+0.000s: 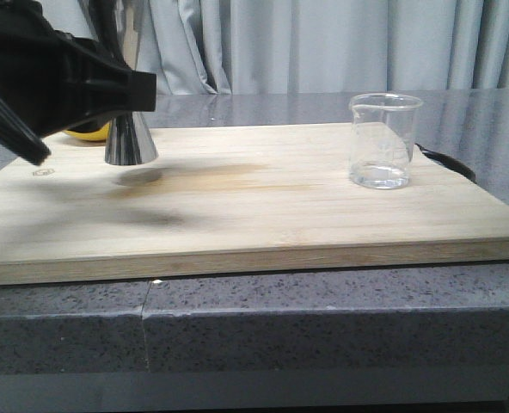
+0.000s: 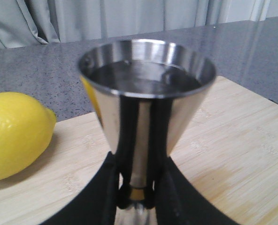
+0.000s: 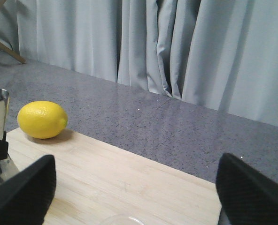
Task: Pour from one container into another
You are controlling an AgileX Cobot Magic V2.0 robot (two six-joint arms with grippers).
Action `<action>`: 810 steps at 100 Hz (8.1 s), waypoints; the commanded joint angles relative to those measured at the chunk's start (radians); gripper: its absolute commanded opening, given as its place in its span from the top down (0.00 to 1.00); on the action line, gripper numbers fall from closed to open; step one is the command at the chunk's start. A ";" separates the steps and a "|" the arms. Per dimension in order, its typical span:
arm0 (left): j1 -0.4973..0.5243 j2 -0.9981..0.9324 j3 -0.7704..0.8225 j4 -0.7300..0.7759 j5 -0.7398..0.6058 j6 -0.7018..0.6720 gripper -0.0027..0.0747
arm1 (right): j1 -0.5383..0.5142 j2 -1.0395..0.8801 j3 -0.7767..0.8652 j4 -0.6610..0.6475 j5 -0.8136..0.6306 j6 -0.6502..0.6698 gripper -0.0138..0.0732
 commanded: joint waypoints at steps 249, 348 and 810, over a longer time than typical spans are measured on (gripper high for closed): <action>-0.001 0.038 0.006 0.004 -0.096 -0.034 0.76 | -0.003 -0.017 -0.022 0.008 -0.082 0.000 0.13; -0.001 0.038 0.006 0.017 -0.098 -0.034 0.39 | -0.003 -0.017 -0.022 0.008 -0.082 0.000 0.13; 0.696 -1.384 0.348 -0.281 0.803 0.181 0.99 | -0.297 -0.998 0.210 0.487 0.735 -0.459 0.92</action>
